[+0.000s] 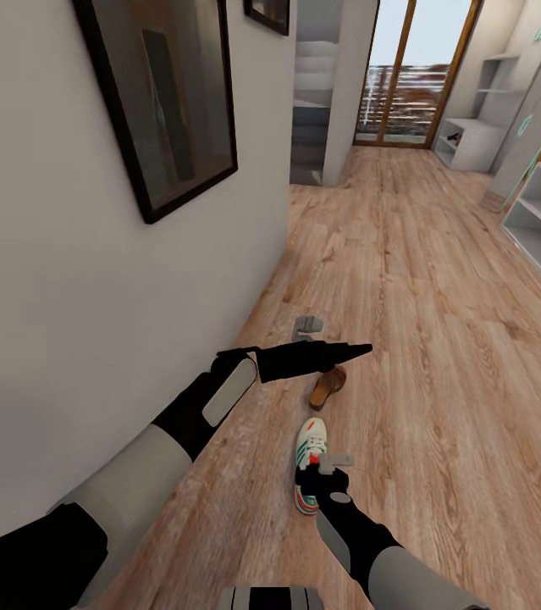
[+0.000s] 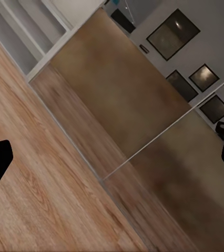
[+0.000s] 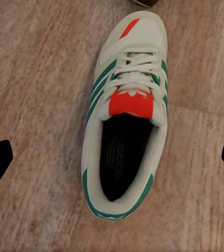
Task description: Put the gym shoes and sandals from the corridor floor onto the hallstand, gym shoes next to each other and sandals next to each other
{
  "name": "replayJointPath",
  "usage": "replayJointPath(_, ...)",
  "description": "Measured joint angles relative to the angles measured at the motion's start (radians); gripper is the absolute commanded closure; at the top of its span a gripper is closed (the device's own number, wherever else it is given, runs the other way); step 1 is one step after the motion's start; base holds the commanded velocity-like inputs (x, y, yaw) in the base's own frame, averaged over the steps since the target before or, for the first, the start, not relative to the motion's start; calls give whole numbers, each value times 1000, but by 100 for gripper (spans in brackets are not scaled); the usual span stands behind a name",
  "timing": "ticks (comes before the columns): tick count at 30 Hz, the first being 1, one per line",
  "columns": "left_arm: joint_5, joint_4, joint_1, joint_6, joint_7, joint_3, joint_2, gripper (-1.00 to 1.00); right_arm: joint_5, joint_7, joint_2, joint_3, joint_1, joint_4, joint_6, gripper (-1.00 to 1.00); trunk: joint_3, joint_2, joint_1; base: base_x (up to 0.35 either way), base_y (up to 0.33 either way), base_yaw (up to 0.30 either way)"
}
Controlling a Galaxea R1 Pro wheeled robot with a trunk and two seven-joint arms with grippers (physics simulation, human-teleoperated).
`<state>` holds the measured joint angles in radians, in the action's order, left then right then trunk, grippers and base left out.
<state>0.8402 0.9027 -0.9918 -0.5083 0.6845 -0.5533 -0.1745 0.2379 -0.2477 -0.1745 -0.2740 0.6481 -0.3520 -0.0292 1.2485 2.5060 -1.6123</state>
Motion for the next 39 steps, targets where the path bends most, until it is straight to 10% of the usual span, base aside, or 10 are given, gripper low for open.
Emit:
replayJointPath(32,-1,8,0,0,-1,3,0,-100,-1,0,0,0,0,0,0,-100,0,0,0,42,0,-35)
replayJointPath(39,-3,8,0,0,-1,3,0,-100,1,0,0,0,0,0,0,-100,33,2,-3,0,0,74)
